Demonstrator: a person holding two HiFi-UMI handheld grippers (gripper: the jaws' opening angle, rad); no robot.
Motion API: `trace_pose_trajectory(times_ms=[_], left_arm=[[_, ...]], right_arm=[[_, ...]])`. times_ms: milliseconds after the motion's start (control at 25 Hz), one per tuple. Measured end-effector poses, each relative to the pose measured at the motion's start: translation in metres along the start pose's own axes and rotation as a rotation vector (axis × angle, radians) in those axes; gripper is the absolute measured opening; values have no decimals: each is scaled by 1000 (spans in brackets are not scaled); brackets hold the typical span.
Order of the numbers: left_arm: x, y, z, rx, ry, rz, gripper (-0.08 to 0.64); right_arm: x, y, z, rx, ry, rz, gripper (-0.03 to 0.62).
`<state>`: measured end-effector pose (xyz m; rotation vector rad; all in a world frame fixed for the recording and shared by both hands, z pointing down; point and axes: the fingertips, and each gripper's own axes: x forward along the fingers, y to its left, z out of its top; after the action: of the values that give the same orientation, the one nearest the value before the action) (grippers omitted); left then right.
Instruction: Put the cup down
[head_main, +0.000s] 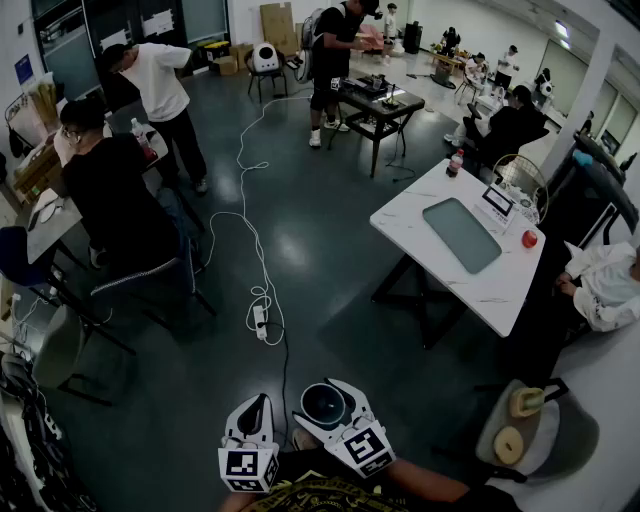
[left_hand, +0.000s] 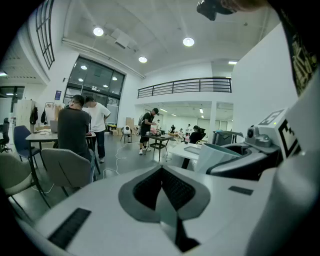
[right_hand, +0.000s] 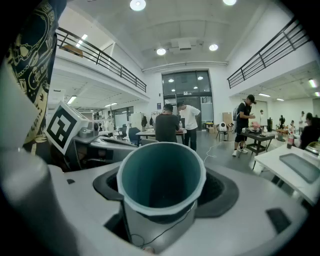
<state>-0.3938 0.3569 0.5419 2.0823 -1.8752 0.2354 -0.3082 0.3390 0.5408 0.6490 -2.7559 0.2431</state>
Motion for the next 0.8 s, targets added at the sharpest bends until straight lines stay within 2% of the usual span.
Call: trace_pose_trajectory(times_ms=[440, 800], left_arm=[[9, -6, 7, 8, -6, -26, 9], [24, -27, 19, -3, -18, -82, 11]], right_arm=[[-6, -11, 10, 11, -21, -31, 377], [-24, -33, 19, 52, -35, -85, 379]])
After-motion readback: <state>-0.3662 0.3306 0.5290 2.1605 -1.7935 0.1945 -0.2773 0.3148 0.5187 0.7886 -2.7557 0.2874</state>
